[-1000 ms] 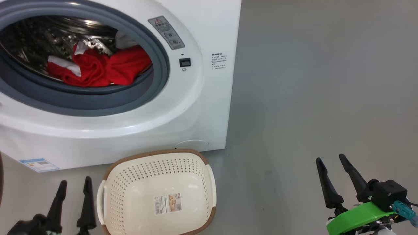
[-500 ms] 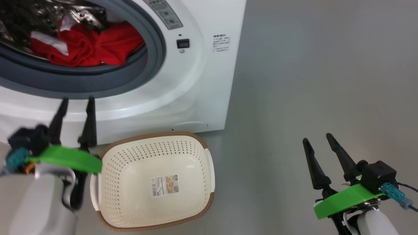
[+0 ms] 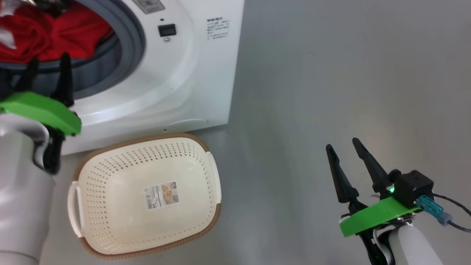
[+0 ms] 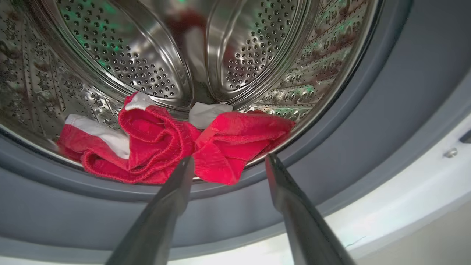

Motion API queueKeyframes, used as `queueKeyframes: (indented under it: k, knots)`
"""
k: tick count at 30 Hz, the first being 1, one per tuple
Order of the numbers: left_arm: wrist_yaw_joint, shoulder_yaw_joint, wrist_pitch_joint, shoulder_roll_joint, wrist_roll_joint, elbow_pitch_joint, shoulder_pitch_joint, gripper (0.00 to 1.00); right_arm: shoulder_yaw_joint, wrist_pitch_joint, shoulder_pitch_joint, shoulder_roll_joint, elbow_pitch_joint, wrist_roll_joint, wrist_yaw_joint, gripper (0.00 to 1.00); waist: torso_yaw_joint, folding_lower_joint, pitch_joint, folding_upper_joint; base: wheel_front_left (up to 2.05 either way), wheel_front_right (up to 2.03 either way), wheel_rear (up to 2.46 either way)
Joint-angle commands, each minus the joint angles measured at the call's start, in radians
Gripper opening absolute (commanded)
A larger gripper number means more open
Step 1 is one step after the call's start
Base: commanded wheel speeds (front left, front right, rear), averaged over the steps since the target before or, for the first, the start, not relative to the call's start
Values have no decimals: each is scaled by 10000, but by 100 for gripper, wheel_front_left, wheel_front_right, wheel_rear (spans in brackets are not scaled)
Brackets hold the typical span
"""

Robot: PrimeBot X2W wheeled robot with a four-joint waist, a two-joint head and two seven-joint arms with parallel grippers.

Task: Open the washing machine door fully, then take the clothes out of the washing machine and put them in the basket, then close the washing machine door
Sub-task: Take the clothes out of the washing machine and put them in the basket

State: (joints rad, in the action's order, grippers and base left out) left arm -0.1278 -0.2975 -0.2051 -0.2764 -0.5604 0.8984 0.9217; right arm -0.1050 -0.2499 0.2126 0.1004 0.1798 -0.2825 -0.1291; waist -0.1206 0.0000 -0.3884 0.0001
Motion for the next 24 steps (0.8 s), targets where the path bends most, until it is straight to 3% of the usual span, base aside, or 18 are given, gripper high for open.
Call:
queueKeyframes:
  k: [1,11,24]
  knots:
    - [-29,138,19,-550,-84,-10,453,100,-275,-118,259,-39,-271,100,-16,100,-341,0,-409,-1,0,0,0]
    - [-29,-595,321,-1212,-231,1758,2395,100,-793,-118,958,-306,-397,109,-16,100,-978,0,-1286,-1,0,0,0]
    - [-29,-1514,314,-1793,-584,2727,3400,100,-1046,-118,1117,-440,-477,119,-16,100,-1370,0,-1785,-1,0,0,0]
